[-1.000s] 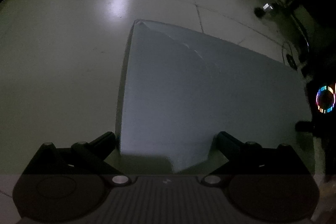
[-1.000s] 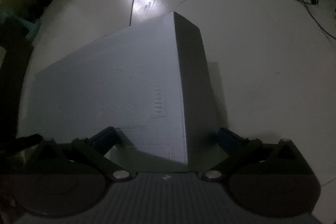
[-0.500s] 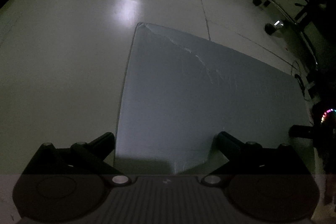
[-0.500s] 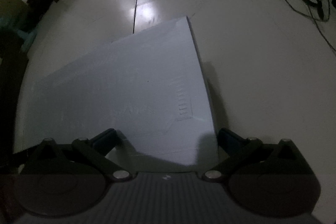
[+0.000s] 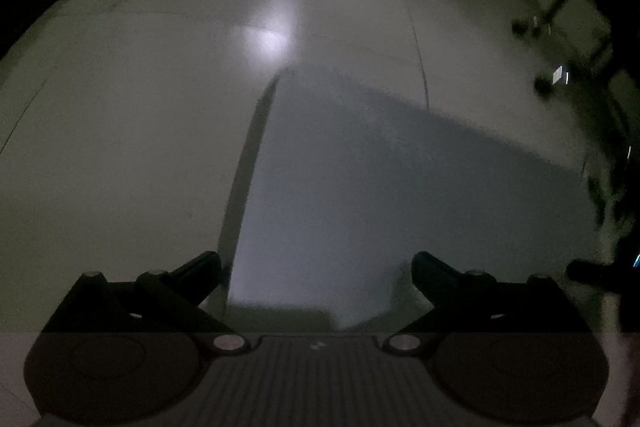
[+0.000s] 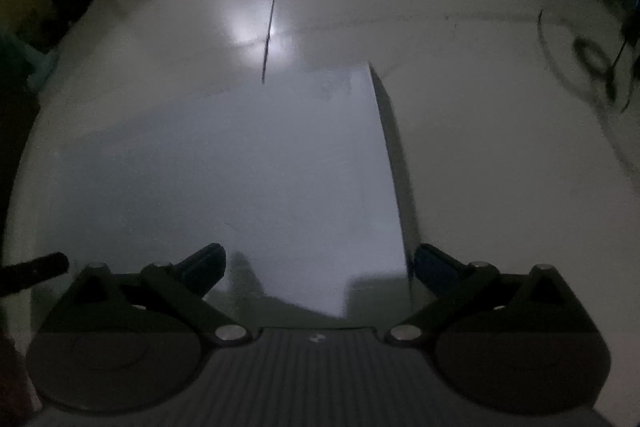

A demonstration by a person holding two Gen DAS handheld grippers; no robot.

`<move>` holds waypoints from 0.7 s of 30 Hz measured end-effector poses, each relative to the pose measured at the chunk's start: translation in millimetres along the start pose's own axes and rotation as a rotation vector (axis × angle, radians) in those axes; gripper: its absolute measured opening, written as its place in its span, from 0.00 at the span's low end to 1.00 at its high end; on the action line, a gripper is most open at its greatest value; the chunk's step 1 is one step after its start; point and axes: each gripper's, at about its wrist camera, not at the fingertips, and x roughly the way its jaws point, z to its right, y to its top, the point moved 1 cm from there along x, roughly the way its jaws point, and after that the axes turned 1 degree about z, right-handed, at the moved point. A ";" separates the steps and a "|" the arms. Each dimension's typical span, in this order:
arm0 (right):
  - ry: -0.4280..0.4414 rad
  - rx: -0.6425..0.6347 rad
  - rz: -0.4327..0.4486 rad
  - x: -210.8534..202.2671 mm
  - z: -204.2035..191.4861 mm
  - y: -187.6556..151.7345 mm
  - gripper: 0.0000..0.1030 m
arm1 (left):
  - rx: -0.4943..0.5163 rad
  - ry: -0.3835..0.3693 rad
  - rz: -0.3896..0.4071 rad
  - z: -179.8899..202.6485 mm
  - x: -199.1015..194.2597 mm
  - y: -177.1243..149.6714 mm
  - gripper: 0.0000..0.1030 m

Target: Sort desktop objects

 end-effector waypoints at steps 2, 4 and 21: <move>-0.031 -0.013 0.015 -21.1 -14.6 2.4 0.99 | -0.018 0.031 -0.005 7.6 -12.2 4.3 1.00; -0.058 -0.026 0.017 -39.1 -32.5 5.0 0.99 | -0.036 0.061 -0.011 15.1 -24.5 8.6 1.00; -0.027 -0.002 0.111 -226.7 -110.9 -6.1 1.00 | 0.234 0.041 0.123 60.8 -228.6 -12.1 1.00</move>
